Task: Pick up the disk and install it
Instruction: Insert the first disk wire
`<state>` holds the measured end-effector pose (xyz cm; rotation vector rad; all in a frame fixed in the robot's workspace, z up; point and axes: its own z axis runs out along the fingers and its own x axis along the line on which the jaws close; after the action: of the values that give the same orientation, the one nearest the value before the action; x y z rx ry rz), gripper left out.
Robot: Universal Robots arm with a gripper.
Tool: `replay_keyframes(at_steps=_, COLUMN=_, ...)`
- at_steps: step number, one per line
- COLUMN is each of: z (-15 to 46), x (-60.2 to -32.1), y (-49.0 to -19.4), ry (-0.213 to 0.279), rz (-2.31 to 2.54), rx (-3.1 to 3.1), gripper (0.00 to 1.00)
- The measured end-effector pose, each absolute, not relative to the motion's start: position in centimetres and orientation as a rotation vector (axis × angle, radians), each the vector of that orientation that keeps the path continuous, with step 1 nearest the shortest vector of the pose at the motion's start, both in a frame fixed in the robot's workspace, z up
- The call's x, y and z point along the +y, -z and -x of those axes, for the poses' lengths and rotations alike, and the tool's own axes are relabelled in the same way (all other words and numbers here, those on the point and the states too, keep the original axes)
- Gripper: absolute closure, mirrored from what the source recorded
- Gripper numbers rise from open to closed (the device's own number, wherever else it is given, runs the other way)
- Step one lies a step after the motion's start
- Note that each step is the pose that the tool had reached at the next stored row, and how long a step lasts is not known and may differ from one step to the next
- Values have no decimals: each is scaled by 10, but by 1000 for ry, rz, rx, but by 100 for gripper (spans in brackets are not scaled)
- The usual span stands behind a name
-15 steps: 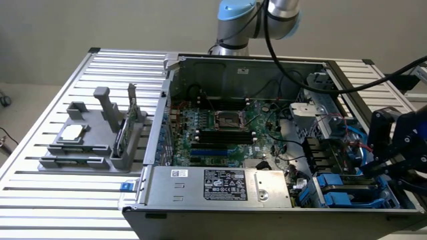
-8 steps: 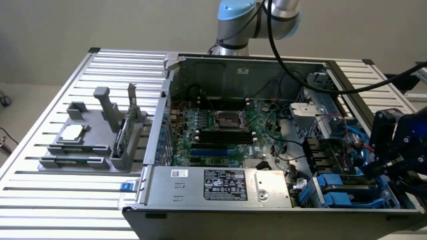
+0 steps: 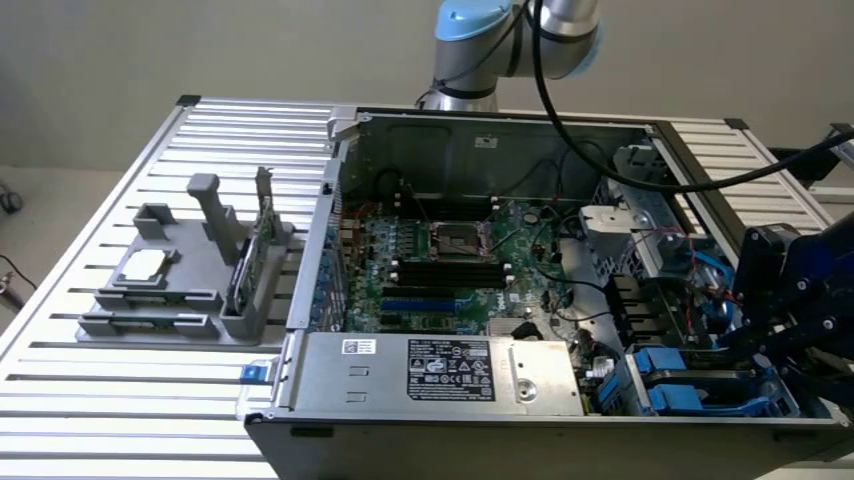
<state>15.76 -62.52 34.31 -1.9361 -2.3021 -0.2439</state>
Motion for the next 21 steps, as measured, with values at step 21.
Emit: replay_keyframes(at_steps=21, z=-154, x=-625, y=-343, ry=219, rz=2026, rx=-2230, gripper=84)
